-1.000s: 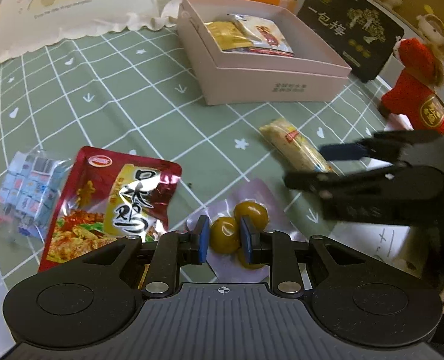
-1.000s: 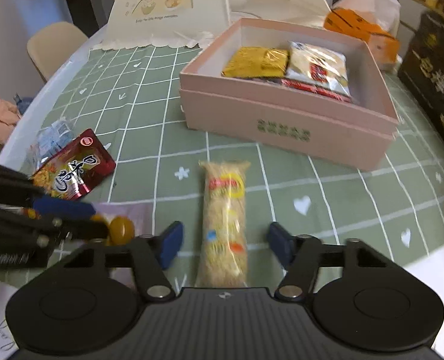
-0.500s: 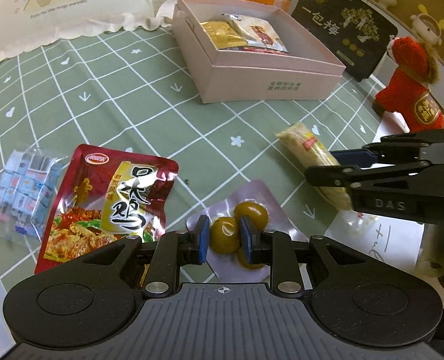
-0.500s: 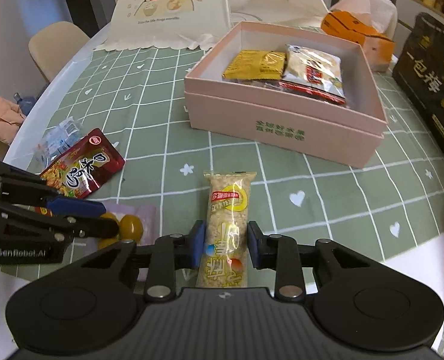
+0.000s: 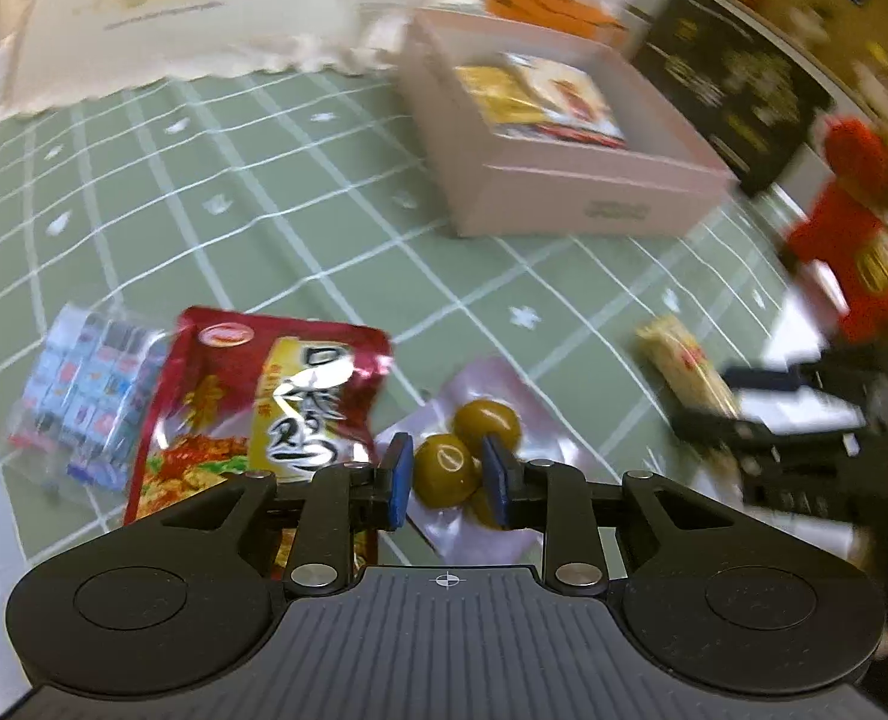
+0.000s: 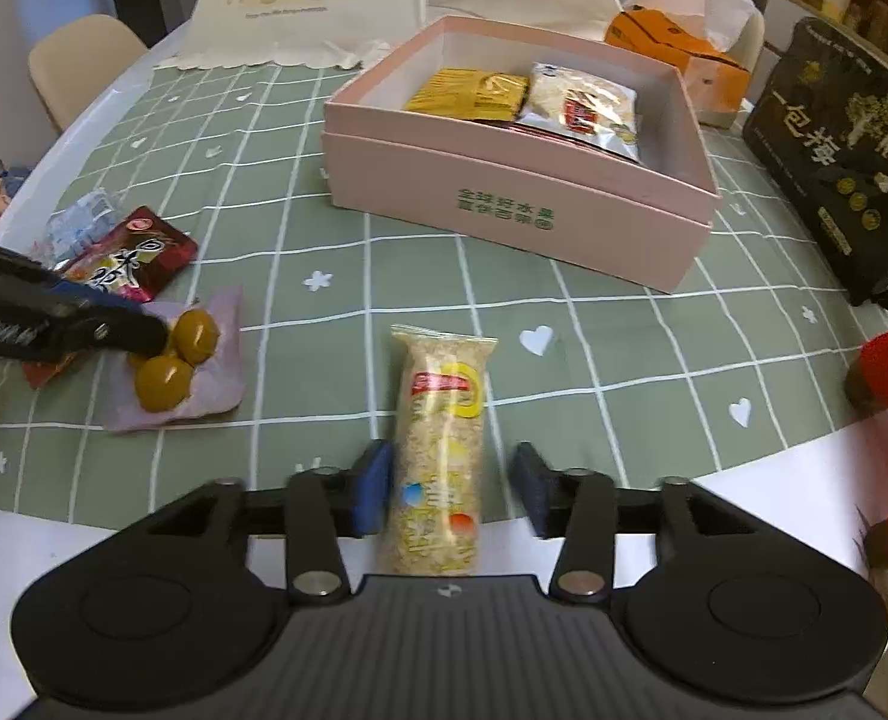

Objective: Organize snacks

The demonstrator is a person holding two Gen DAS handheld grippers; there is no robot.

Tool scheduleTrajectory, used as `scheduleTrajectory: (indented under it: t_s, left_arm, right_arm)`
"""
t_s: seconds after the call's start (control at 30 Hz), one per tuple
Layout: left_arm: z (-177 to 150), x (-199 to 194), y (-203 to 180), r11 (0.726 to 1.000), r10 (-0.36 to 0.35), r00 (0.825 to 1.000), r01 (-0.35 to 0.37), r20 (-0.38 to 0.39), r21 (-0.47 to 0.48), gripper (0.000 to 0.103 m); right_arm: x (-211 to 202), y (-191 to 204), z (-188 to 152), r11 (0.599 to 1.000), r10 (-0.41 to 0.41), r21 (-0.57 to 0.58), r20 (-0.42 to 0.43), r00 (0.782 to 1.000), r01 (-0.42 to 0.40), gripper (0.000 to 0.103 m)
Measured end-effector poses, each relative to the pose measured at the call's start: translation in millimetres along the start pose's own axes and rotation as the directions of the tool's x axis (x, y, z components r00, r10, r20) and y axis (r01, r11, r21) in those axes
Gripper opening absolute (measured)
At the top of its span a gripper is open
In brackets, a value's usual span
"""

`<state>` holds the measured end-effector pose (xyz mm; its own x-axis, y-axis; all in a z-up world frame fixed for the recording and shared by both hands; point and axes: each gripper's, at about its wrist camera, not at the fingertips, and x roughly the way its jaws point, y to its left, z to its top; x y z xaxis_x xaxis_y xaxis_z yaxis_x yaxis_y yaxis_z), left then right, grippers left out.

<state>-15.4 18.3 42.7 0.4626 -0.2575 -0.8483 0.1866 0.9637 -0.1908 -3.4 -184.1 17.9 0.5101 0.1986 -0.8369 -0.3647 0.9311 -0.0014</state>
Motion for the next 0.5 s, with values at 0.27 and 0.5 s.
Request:
scheduleTrajectory:
  t_s: [0.27,0.5]
  left_arm:
    - [-2,-16,-24,0.971,0.001,1.0,-0.008,0.031,0.238,0.03]
    - [-8,-1,-38,0.949,0.026,1.0,-0.027,0.006,0.314,0.033]
  right_arm:
    - [2,-7,-2,0.999,0.002,0.042,0.0,1.0,-0.002,0.066]
    - [1,-2,-2,0.999,0.0,0.032,0.001,1.0,0.0,0.066]
